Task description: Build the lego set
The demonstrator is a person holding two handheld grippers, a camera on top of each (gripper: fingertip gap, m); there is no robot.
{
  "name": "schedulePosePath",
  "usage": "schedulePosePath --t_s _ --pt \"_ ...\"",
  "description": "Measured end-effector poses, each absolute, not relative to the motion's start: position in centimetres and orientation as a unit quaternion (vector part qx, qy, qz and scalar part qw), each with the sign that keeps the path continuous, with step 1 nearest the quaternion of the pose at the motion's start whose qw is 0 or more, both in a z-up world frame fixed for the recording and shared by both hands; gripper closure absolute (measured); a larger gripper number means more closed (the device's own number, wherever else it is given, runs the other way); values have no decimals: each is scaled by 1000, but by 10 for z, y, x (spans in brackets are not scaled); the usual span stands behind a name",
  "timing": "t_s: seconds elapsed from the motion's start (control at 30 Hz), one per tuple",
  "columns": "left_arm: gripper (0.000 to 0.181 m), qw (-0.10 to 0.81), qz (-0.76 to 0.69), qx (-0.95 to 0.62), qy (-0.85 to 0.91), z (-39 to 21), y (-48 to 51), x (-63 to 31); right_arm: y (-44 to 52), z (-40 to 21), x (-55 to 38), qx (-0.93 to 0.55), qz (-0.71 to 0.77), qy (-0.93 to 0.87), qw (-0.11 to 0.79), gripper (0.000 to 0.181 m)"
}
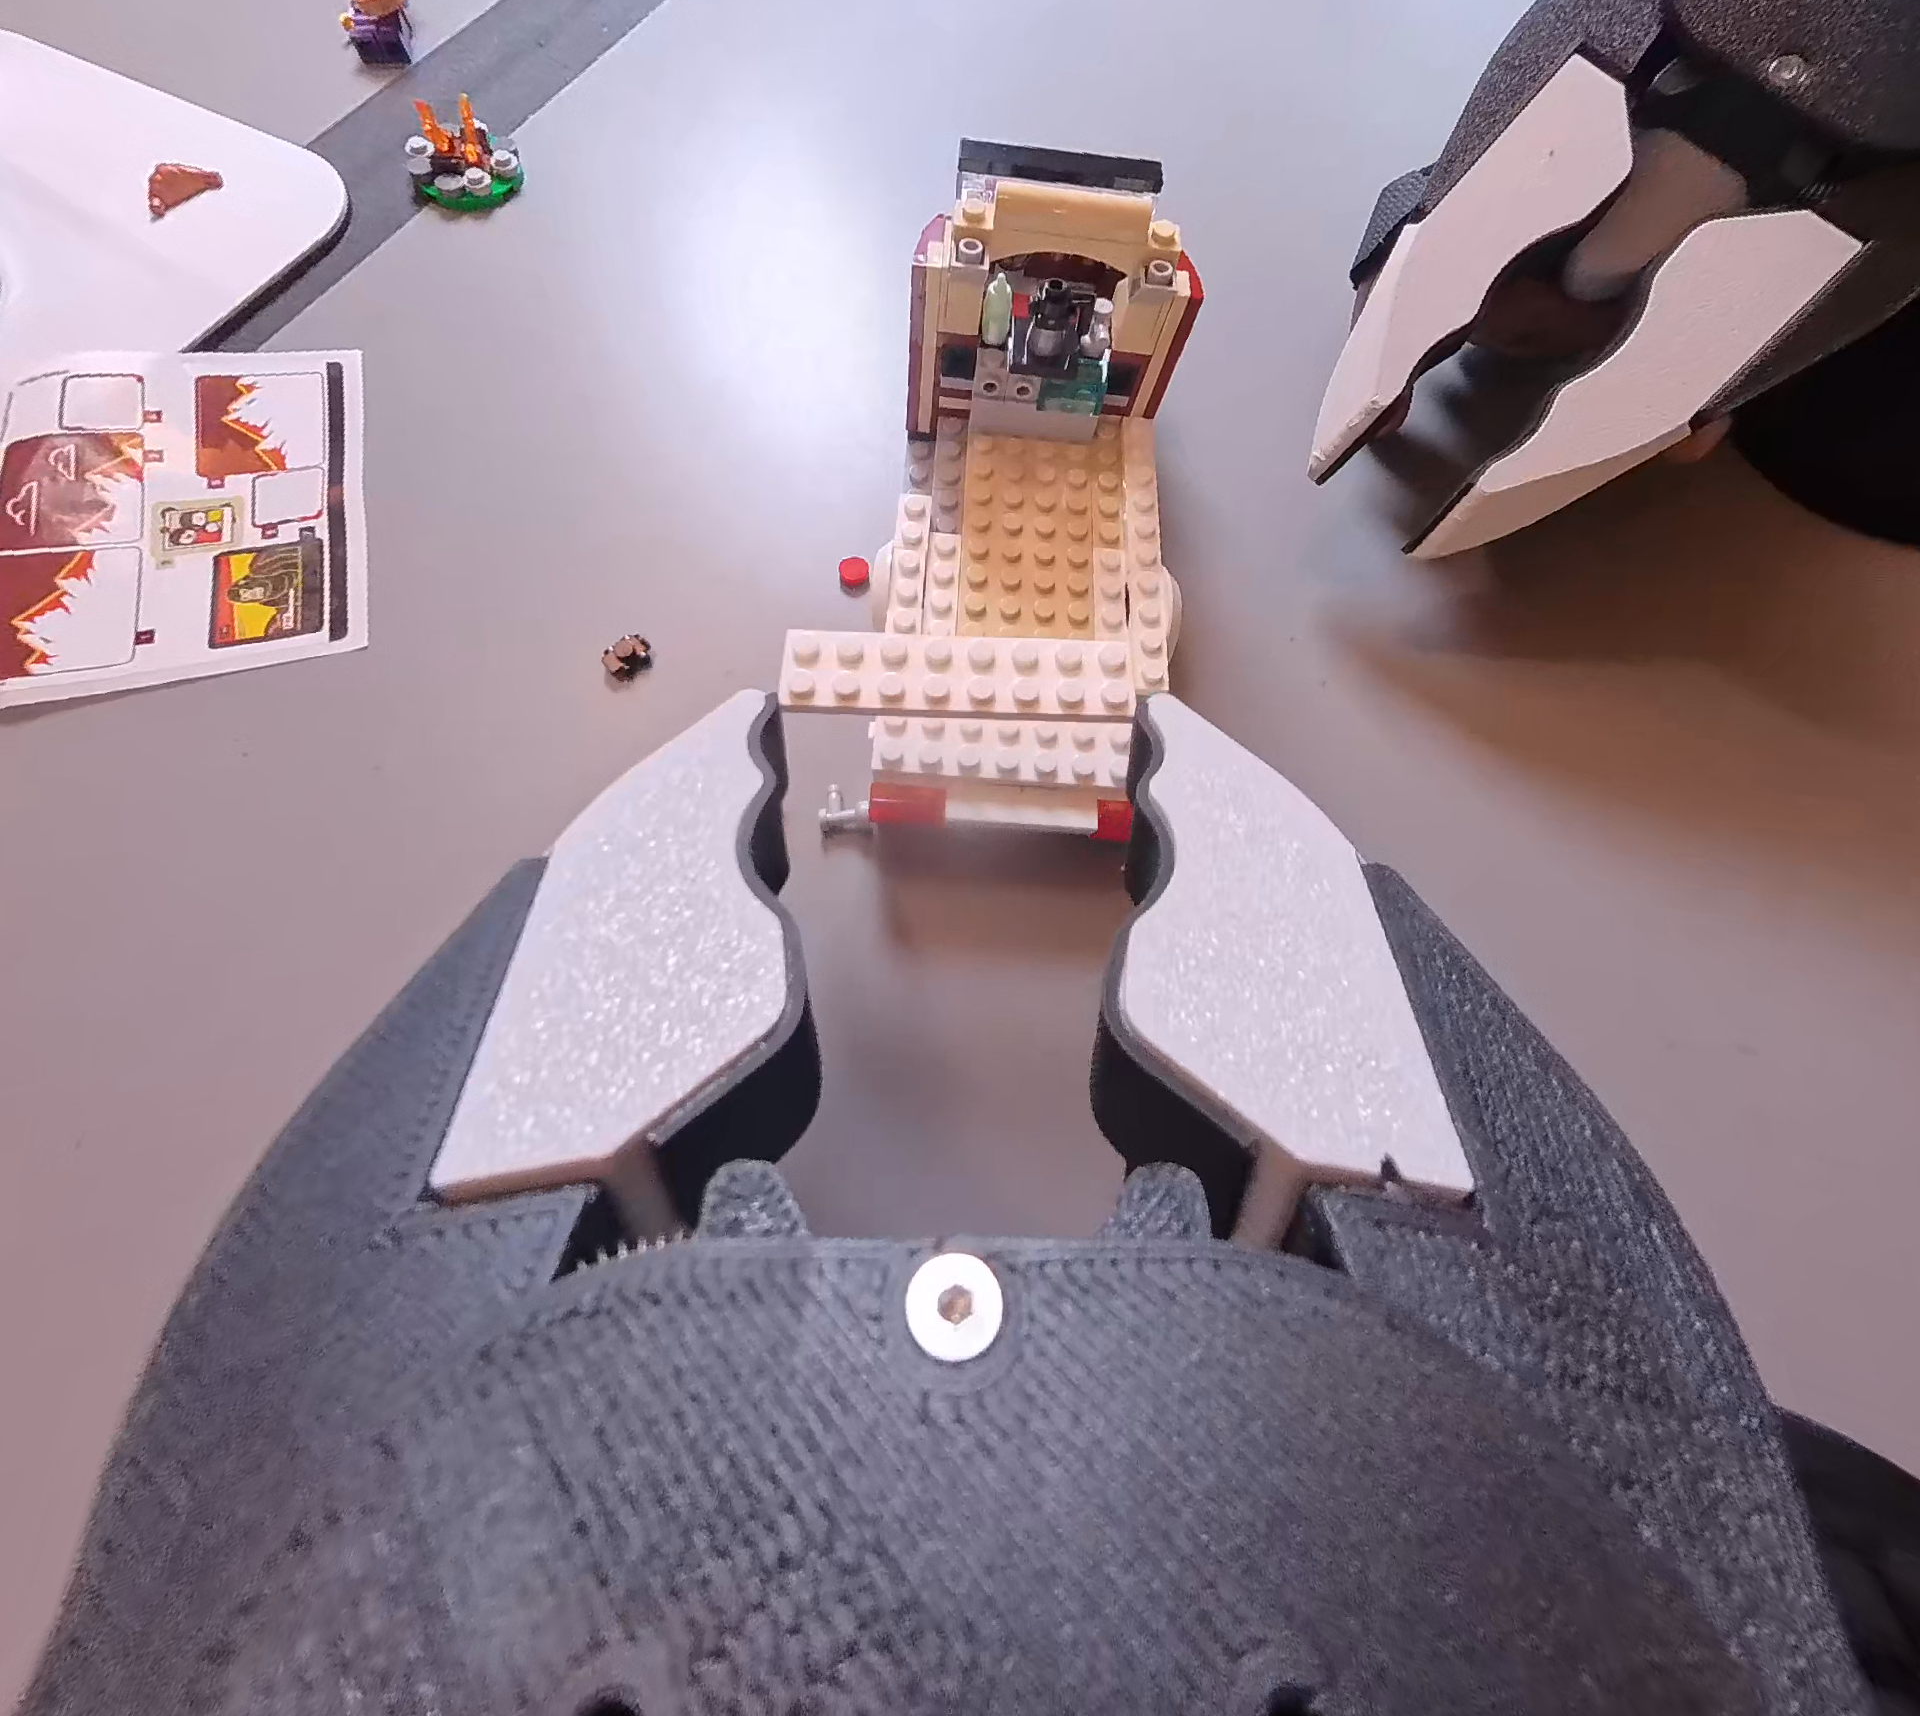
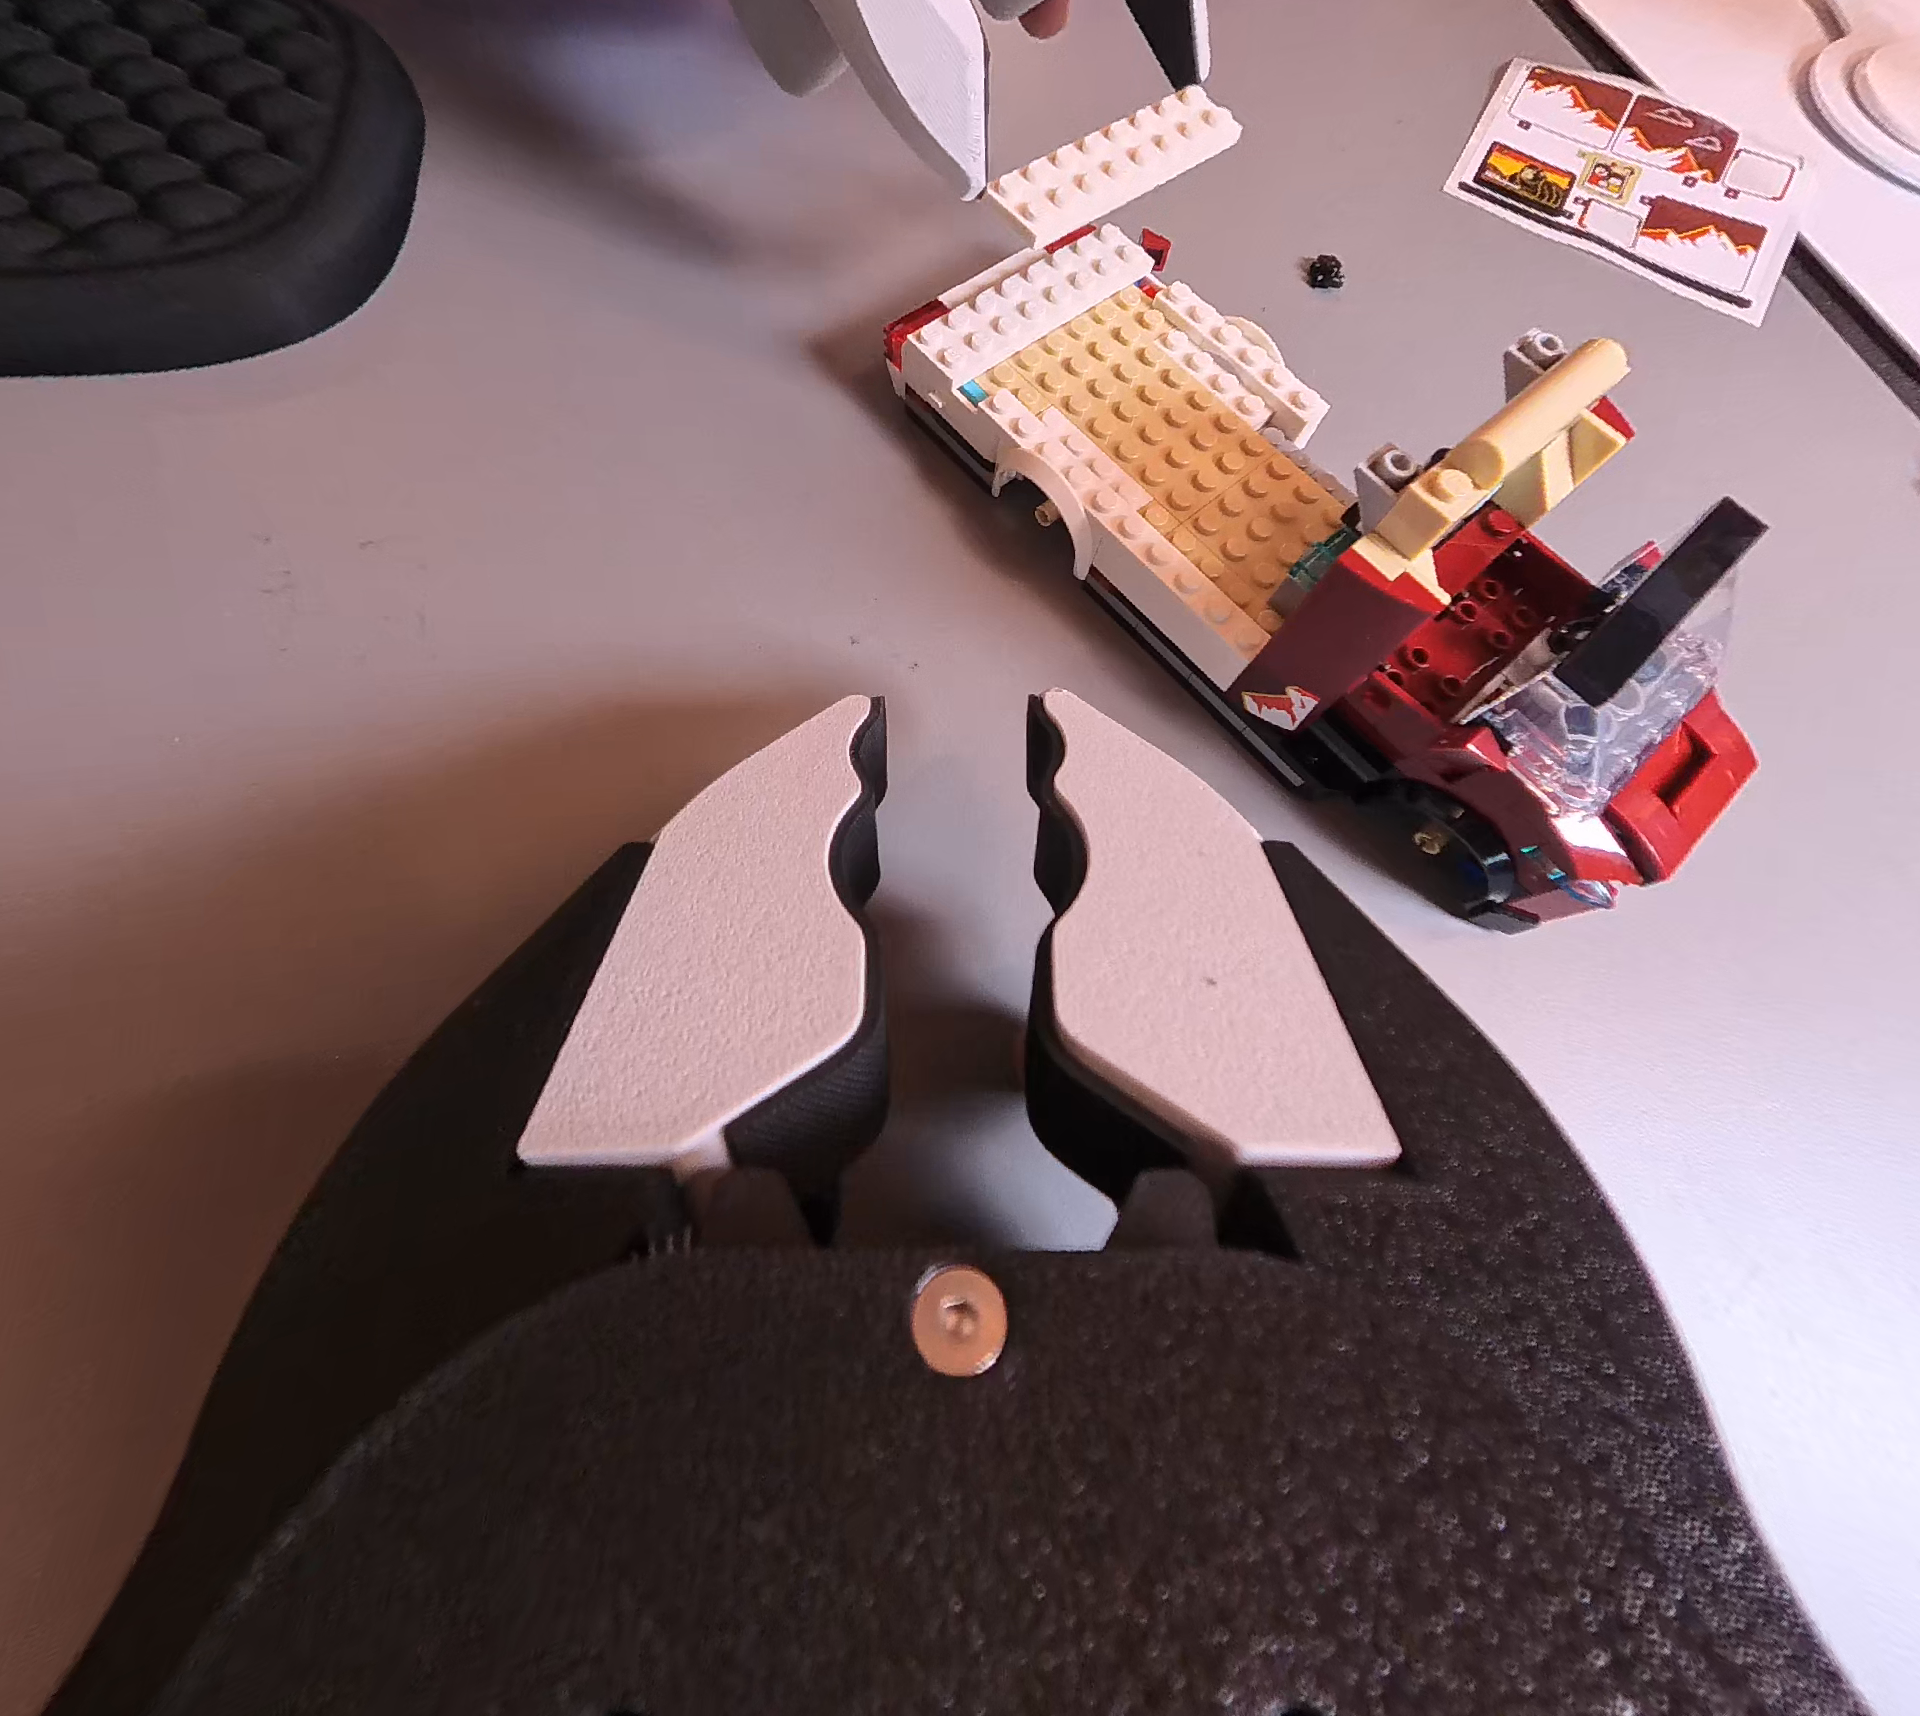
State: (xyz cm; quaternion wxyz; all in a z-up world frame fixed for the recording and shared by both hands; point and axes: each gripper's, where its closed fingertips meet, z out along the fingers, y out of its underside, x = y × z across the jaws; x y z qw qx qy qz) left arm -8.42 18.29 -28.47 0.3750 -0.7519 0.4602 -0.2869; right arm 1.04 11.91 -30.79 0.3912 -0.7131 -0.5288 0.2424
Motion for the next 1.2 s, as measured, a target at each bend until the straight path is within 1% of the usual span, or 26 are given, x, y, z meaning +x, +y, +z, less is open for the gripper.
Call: schedulePosePath --t_s 0.2,0.4,0.47,0.63,0.73,0.93,1.07,1.13,1.2 --pt "118 381 -295 -746 459 -283 182 -81 119 -308 10 -713 242 -529 391 156" --pt "118 399 -348 -711 463 -270 164 -58 119 -307 11 -713 243 -529 391 156" --pt "118 393 -367 -697 475 -271 147 -43 118 -303 11 -710 252 -525 396 156" --pt "118 372 -298 -684 553 -298 118 -22 119 -283 12 -705 296 -494 414 155" --pt "117 360 -270 -687 571 -308 112 -19 119 -284 12 -706 297 -491 414 155" --pt "117 354 -259 -695 570 -310 109 -21 116 -291 9 -706 289 -503 406 155" --pt "108 360 -271 -687 570 -302 105 -24 117 -292 10 -708 290 -501 405 155" --pt "106 365 -283 -689 559 -292 109 -31 117 -292 10 -708 290 -501 404 155" --pt "105 381 -264 -700 544 -285 129 -50 117 -292 10 -709 289 -501 404 155"
